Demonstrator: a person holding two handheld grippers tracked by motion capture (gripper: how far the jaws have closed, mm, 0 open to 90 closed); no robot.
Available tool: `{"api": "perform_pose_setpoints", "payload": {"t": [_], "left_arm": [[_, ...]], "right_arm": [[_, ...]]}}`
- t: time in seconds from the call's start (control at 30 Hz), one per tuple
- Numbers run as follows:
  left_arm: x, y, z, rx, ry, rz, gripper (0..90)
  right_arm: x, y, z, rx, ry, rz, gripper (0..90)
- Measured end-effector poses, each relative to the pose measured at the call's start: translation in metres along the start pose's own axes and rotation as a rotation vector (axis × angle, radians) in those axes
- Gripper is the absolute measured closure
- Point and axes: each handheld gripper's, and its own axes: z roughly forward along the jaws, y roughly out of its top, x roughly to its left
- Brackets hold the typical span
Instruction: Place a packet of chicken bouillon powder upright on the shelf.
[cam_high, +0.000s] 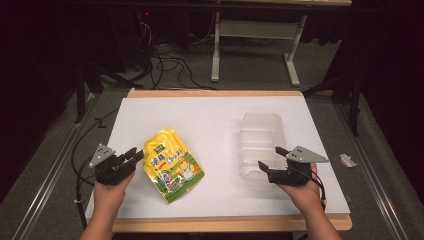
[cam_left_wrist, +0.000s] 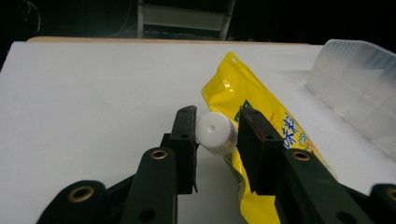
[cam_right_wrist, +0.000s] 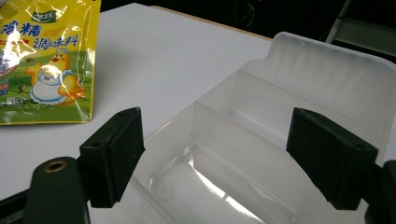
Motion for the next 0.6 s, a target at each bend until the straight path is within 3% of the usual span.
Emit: {"api": "perform_pose_setpoints", "payload": {"t": [0.37, 0.6], "left_arm": [[-0.035, 0.005, -0.011, -0.03, -0.106, 0.026, 70.0], [-0.056, 0.004, -0.018, -0.031, -0.171, 0.046, 70.1]], "right_arm": [[0.007, 0.004, -0.001, -0.019, 0.014, -0.012, 19.7], [0.02, 0.012, 0.0, -0.06, 0.057, -0.015, 19.6]]}}
